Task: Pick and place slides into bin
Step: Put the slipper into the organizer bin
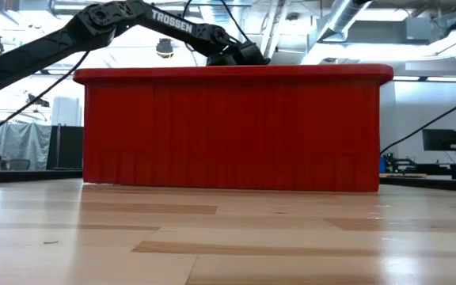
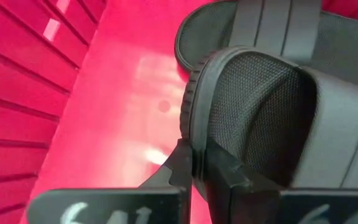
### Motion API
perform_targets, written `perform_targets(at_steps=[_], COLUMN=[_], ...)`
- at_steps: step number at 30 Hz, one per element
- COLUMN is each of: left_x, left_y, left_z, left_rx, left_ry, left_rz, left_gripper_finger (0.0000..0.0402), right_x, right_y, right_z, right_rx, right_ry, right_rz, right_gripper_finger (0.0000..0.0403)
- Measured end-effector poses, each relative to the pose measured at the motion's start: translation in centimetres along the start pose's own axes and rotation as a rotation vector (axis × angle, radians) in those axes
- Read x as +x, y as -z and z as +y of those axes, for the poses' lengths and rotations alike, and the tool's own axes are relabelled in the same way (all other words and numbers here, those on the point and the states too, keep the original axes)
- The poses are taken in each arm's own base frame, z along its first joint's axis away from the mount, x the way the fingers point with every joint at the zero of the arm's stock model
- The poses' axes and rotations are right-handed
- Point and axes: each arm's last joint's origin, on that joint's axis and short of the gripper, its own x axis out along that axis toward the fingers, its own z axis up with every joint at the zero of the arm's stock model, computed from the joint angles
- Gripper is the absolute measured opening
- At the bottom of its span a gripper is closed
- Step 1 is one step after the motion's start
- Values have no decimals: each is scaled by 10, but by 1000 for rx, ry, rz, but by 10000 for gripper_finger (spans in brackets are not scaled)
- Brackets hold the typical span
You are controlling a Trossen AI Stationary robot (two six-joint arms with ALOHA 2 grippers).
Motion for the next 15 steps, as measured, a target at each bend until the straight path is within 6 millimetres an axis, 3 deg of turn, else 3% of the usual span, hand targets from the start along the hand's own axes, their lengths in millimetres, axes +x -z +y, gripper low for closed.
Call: perform_targets(at_steps=[8,15], left_x=[0,0], left_y=[-6,-6], left_z=[3,4], left_rx=[14,35], left_ry=[-36,-42], left_rz=[-56,-55], left_gripper_finger=[46,55], right_x=[0,0], right_y=[0,0], right_z=[0,0], right_rx=[0,1], right_ry=[0,0], right_rz=[0,0], right_gripper_finger=[51,51])
